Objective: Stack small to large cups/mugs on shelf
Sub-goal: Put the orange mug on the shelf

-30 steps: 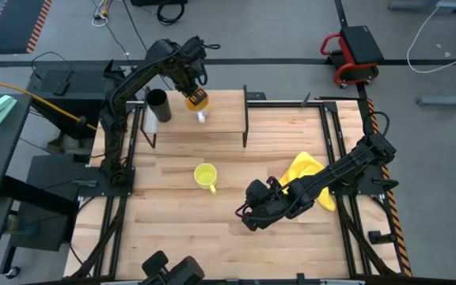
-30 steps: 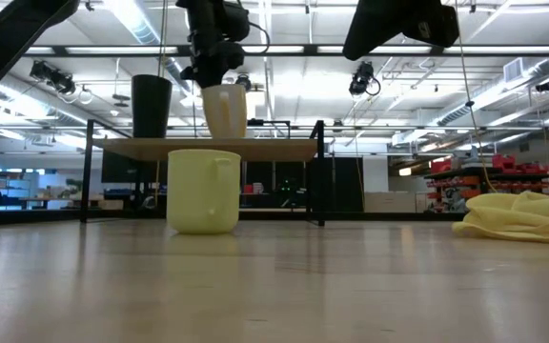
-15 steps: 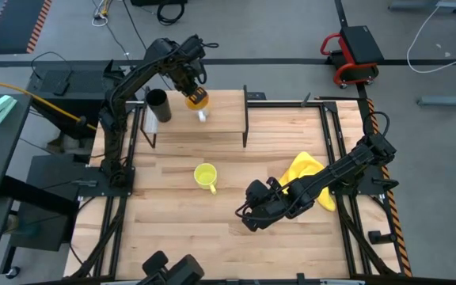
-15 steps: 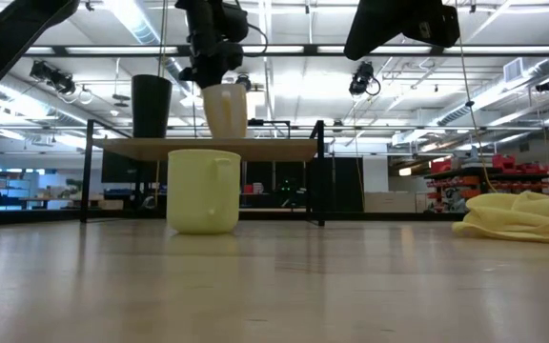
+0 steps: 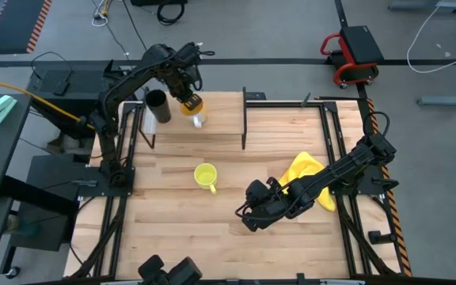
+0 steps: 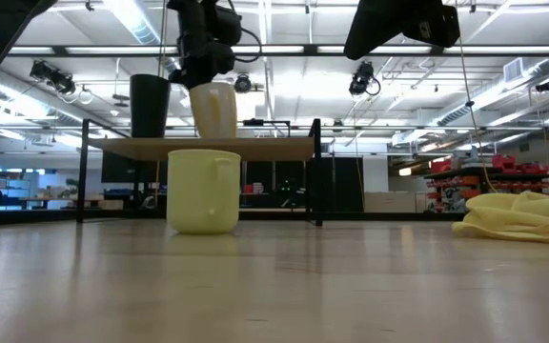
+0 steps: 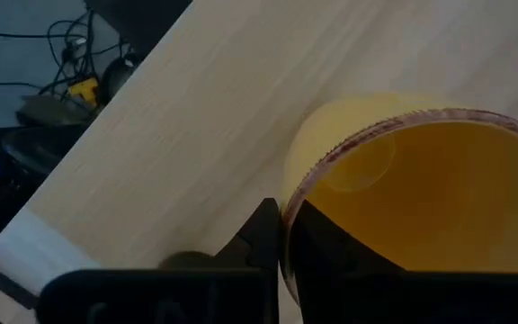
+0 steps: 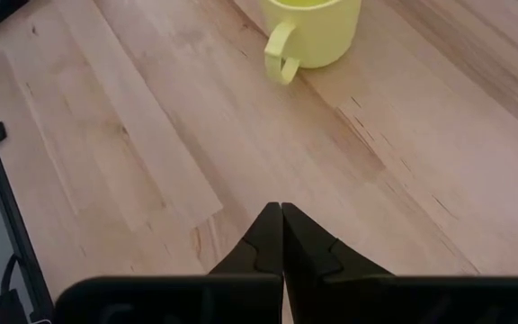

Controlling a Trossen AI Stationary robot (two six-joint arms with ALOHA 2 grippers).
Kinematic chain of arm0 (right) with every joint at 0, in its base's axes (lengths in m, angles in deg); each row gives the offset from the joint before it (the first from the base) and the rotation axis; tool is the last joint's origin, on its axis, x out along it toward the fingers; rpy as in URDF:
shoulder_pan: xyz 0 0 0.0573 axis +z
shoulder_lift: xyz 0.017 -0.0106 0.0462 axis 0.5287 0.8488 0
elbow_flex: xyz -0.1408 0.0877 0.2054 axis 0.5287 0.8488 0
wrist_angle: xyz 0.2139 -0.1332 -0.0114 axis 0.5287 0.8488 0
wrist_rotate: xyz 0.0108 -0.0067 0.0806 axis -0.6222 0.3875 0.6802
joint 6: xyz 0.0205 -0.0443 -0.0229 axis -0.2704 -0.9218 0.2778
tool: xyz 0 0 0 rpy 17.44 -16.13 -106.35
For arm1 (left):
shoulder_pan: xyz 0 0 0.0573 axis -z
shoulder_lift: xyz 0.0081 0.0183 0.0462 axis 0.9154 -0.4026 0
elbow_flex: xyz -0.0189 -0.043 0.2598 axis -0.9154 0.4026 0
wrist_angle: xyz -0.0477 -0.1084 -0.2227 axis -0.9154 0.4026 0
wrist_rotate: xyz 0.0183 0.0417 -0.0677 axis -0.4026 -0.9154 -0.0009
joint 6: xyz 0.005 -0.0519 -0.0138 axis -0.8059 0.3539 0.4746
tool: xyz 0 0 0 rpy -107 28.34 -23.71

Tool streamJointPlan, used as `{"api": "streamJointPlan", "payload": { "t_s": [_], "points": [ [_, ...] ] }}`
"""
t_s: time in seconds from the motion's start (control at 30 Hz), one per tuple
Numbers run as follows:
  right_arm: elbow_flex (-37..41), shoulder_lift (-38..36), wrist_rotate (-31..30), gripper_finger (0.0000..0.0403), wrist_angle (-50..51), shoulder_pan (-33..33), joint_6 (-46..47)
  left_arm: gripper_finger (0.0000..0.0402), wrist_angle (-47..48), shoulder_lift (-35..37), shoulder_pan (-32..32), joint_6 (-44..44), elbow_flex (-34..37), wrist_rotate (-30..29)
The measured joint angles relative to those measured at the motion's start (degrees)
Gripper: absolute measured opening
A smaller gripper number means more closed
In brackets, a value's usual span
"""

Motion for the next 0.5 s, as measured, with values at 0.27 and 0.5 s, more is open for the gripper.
{"api": "streamJointPlan", "payload": {
  "t_s": [0.27,0.5],
  "points": [
    [0.00,-0.02,0.00,0.0004,0.06,0.00,-0.57,0.0071,1.44,1.09,0.18,0.06,-5.49,-3.68],
    [0.00,-0.02,0.00,0.0004,0.04,0.00,0.63,0.0063,1.35,0.88,1.54,-1.69,-5.42,-4.28]
  ]
}}
